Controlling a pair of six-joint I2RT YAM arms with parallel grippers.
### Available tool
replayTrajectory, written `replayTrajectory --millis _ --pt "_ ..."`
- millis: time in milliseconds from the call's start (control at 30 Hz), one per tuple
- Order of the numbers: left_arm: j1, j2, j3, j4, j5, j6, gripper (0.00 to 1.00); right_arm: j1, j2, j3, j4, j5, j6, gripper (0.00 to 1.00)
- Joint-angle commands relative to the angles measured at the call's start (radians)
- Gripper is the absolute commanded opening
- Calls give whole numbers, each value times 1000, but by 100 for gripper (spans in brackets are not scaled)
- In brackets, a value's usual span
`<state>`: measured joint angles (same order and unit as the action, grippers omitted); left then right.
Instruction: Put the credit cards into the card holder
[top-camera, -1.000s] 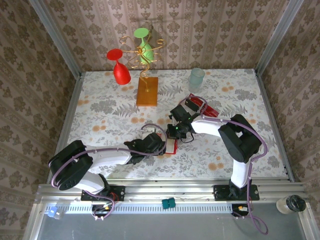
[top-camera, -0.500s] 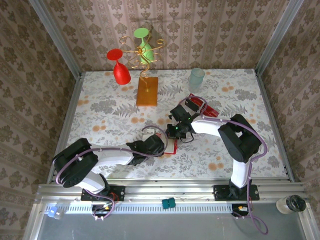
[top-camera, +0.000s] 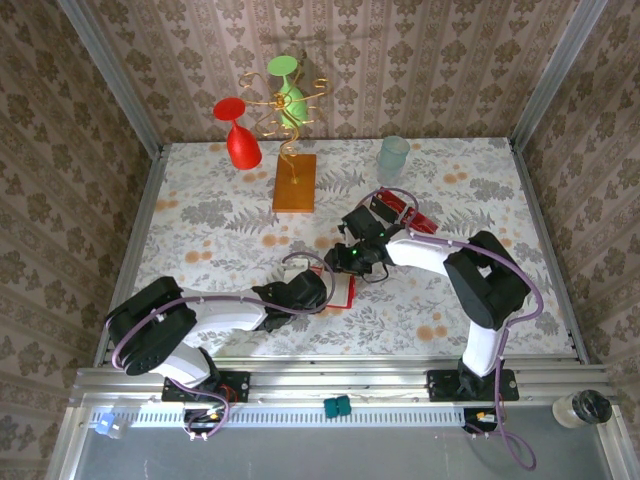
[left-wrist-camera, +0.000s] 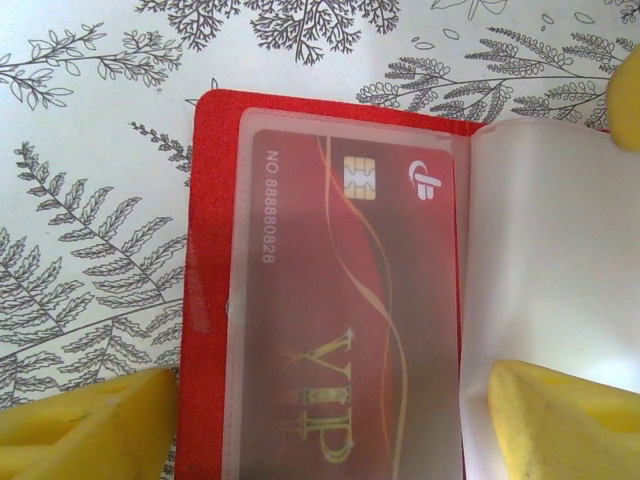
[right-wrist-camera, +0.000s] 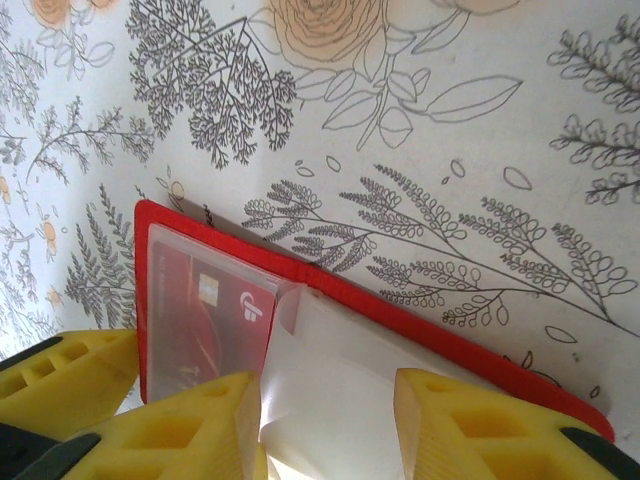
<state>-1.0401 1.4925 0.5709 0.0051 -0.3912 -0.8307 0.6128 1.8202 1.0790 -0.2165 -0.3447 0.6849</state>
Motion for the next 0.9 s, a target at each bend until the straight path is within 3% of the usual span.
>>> replayTrajectory --millis 0,567,867 --pt "-1 25 -32 -15 40 -22 82 -4 -18 -7 -35 24 8 42" --pt "-1 24 -37 -11 40 -24 81 -4 -7 -40 -17 33 32 51" --pt "-3 10 -36 -14 38 -22 81 -2 13 -24 25 -78 30 49"
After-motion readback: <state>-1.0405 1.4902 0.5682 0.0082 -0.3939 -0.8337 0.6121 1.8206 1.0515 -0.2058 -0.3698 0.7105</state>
